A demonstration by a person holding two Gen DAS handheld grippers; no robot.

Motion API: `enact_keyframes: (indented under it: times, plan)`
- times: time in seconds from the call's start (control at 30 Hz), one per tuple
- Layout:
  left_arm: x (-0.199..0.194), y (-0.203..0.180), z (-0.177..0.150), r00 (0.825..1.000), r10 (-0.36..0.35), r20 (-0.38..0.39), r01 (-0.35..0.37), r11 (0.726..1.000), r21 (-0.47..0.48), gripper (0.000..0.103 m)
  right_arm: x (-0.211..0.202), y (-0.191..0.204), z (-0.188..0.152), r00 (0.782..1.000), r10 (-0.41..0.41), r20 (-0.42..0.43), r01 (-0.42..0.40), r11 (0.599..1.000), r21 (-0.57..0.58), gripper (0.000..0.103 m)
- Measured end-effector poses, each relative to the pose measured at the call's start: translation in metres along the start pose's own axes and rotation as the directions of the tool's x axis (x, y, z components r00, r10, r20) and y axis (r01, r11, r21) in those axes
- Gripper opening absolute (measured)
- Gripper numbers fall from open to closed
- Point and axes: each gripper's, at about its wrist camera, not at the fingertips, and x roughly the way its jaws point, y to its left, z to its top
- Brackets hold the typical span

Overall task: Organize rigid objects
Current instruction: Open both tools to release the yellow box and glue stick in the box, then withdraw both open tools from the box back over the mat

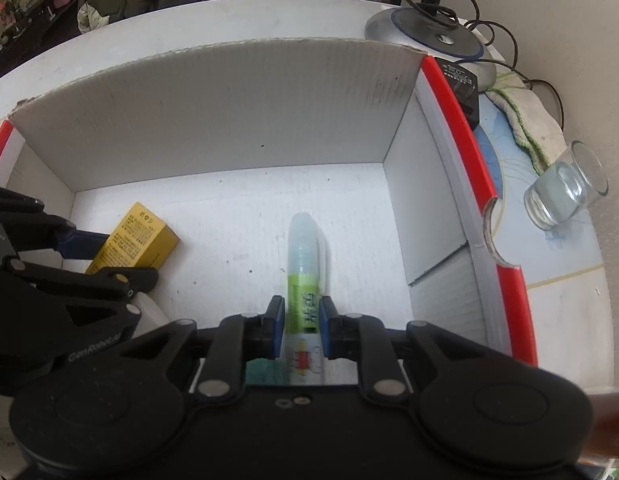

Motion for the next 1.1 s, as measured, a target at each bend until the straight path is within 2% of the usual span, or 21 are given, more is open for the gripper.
enact_keyframes:
  times: [0.23, 0.63, 0.83, 1.1]
  plan:
    - [-0.008, 0.004, -0.002, 1.0, -0.018, 0.021, 0.018, 1.0, -0.013, 0.03, -0.004, -0.005, 0.0, 1.0, 0.025, 0.013, -0.025, 0.999, 0.027, 0.019]
    - [-0.049, 0.009, -0.018, 0.991, -0.047, 0.128, 0.054, 0.997, -0.048, 0.03, -0.03, -0.001, -0.011, 0.997, 0.038, 0.072, -0.041, 0.998, 0.047, 0.025]
    - [-0.074, 0.011, -0.031, 0.977, -0.063, 0.201, 0.077, 0.995, -0.059, 0.03, -0.053, 0.005, -0.018, 0.991, 0.057, 0.121, -0.064, 0.996, 0.059, 0.028]
    - [-0.112, 0.023, -0.055, 0.948, -0.099, 0.302, 0.129, 0.988, -0.08, 0.03, -0.085, 0.024, -0.028, 0.981, 0.078, 0.179, -0.088, 0.995, 0.044, 0.033]
